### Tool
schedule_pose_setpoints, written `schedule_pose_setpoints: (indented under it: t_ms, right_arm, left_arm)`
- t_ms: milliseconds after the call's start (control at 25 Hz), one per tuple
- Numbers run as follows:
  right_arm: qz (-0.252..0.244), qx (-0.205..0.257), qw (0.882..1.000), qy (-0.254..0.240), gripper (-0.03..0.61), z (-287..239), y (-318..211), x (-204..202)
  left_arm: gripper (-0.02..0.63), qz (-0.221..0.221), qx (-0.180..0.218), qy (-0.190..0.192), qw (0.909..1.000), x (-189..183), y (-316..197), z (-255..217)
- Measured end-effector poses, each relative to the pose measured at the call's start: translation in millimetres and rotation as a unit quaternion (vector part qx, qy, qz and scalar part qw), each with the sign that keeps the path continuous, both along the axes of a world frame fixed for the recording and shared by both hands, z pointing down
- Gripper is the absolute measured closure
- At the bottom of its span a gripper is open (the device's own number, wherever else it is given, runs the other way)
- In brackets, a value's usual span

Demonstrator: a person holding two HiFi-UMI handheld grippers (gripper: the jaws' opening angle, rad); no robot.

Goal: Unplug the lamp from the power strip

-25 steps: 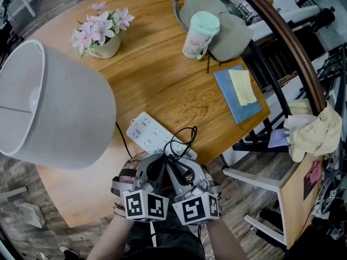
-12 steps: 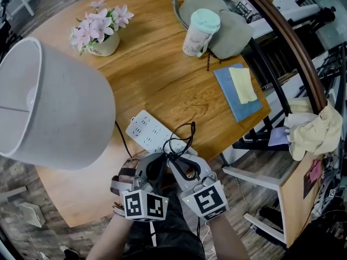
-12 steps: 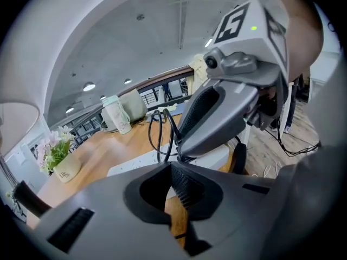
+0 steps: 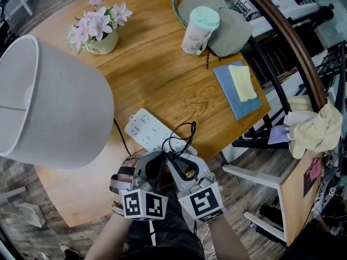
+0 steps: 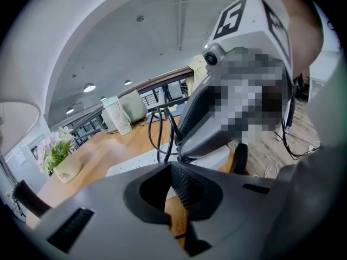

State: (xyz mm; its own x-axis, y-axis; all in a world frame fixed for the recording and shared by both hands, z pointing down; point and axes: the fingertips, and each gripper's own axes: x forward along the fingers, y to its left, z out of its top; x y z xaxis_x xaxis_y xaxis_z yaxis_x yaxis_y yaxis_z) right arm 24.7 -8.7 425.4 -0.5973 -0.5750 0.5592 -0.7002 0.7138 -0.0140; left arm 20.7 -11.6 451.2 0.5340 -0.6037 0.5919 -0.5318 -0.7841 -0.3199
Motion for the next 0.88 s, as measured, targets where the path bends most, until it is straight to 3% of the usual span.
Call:
schedule_pose_setpoints:
  t_ms: [160, 360, 680, 800, 880]
  right_arm:
    - [-0.024, 0.019, 0.999, 0.035, 0.514, 1, 4, -3]
    - [0.020, -0.040, 0.997, -0.063, 0.512, 1, -5, 5]
    - [-0.032, 0.023, 0.998, 0.040, 0.514, -1, 9, -6]
    - [-0.033, 0.023, 0.998, 0.038, 0.515, -3, 10, -7]
    - [-0.015, 0.004, 1.000, 0.001, 0.515, -3, 6, -5]
  left_arm:
    - [0.620, -0.004, 0.003, 0.003, 1.0000, 0, -2, 0]
    - [0.620, -0.002, 0.004, 0.002, 1.0000, 1, -1, 0]
    - [0.620, -0.008, 0.011, 0.009, 0.9999, 0, 2, -1]
    - [0.620, -0.009, 0.011, 0.013, 0.9998, 0, 2, -1]
    - [0.620, -0.009, 0.014, 0.014, 0.9998, 0, 2, -1]
